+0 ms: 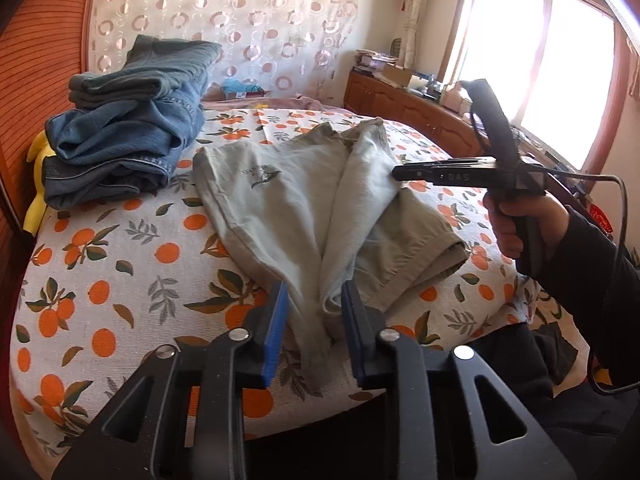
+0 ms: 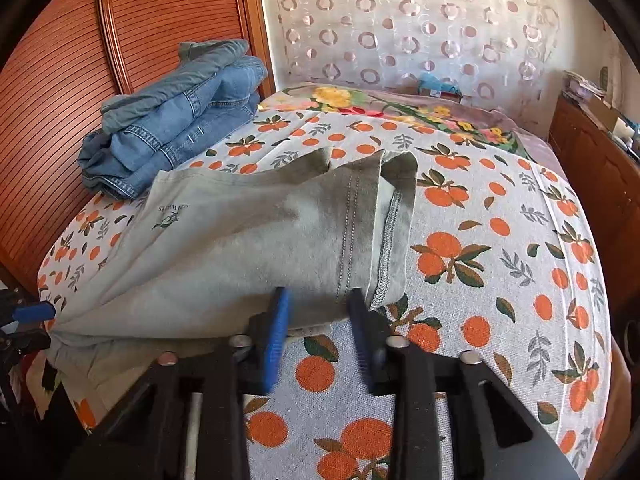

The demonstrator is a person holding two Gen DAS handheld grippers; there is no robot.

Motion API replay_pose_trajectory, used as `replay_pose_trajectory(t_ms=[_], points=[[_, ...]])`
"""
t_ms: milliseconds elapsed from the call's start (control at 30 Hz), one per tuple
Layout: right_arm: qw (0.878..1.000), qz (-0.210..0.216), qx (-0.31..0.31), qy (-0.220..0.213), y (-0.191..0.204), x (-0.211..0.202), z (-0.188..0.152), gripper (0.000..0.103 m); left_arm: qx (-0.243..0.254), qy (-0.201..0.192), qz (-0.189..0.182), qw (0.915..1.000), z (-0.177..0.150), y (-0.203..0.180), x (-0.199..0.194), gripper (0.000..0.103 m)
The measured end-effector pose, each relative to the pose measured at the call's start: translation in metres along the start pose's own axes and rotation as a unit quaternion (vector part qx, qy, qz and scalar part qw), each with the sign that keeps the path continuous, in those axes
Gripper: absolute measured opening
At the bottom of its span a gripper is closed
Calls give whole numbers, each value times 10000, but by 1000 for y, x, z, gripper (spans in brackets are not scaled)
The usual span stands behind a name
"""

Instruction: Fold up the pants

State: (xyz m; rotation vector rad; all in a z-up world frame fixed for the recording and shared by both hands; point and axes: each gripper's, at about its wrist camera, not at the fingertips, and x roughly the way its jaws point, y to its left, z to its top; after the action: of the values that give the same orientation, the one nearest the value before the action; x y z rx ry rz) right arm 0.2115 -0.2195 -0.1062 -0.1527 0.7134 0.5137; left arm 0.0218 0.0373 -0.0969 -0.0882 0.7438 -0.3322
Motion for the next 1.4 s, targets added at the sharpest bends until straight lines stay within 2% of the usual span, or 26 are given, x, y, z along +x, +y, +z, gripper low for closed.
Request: replay_pose_trajectory(t_ms=[33, 167, 367, 533, 633, 733, 867, 967, 1067, 1233, 1267, 1300, 1400], points=[[10000, 8, -10, -20, -1, -3, -1, 7, 7, -16, -18, 10000, 0, -1, 0, 26], [9995, -89, -53, -286, -2, -15, 3, 2, 8, -60, -123, 9999, 0, -3, -2, 25], [9972, -158, -95, -722, 0, -37, 9, 0, 58, -43, -243, 9997, 0, -4, -3, 25], [9984, -92, 34, -552, -3, -36, 11, 1, -16, 339, -209, 9992, -5, -1, 17, 25], [9990, -181, -14, -414, -1, -32, 7, 6, -102, 452, -172, 9988, -8, 2, 23, 25], [9991, -329, -61, -246, -3, -25, 5, 16, -67, 412, -198, 9989, -10, 1, 22, 25], [9995, -282, 127, -107, -15, -15, 3, 36, -35, 340, -205, 9992, -11, -1, 20, 21], [9996, -189, 220, -29, -18, -9, 3, 37, -80, 357, -234, 9991, -12, 1, 22, 21], [9996, 76, 278, 15, -16, -3, 4, 37, -105, 357, -251, 9990, -11, 2, 22, 21], [9993, 146, 309, 167, -18, 8, 2, 36, -86, 353, -244, 9990, -10, 1, 24, 21], [9991, 179, 355, 151, -20, 9, 3, 34, -87, 344, -250, 9991, -10, 2, 25, 21], [9990, 215, 383, 130, -21, 10, 4, 16, -90, 331, -250, 9991, -10, 2, 25, 21], [9989, 273, 369, 68, -23, 8, 8, 2, -83, 305, -271, 9991, -10, 1, 25, 17]])
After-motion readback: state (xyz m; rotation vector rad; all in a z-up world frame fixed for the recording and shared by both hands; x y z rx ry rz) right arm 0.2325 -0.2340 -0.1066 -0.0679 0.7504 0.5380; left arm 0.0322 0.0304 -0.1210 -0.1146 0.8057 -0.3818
